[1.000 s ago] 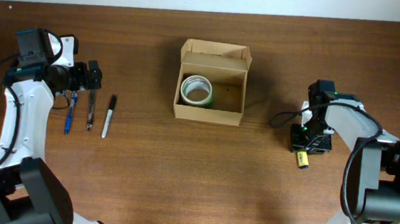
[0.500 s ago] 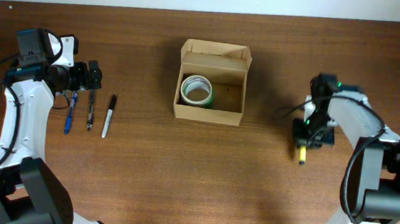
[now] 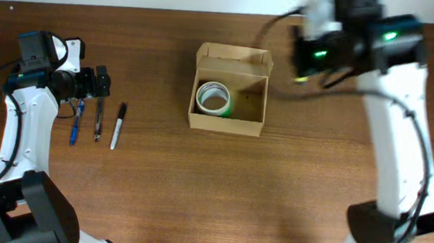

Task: Pack container
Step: 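Carry the highlighter into the box and drop it inside the tape rolls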

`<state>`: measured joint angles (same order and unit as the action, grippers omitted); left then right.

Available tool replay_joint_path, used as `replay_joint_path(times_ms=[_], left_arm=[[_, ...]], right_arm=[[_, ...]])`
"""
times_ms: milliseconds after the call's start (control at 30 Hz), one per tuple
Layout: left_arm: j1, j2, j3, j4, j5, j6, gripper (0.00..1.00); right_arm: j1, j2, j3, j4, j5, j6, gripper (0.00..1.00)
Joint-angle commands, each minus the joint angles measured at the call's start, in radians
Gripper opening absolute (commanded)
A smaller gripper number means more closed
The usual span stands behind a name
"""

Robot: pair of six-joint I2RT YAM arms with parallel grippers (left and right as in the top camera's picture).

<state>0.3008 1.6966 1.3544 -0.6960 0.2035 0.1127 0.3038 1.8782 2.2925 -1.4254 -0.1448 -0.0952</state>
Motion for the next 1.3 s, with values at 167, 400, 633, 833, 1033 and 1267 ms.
replay_joint_path(times_ms=[167,400,633,833,1033,1267], left_arm=[[0.003,0.010,0.014,-0.001,0.010,0.017,0.99],[0.003,0.010,0.014,-0.001,0.010,0.016,1.00],[0.003,0.010,0.014,-0.001,0.010,0.017,0.99],[0.003,0.010,0.014,-0.001,0.010,0.016,0.99],[0.003,0.010,0.014,-0.001,0.010,0.016,0.99],[0.003,0.010,0.014,-0.001,0.010,0.016,0.99]], right_arm=[[0.305,0.114,-0.019,0.006,0.183,-0.497,0.04],[0.306,0.290,-0.019,0.071,0.179,-0.602,0.14],[0.304,0.396,-0.019,0.072,0.183,-0.661,0.23],[0.303,0.406,-0.021,0.072,0.183,-0.668,0.23],[0.303,0.404,-0.020,0.059,0.188,-0.656,0.23],[0.291,0.268,-0.021,0.045,0.244,-0.547,0.20]])
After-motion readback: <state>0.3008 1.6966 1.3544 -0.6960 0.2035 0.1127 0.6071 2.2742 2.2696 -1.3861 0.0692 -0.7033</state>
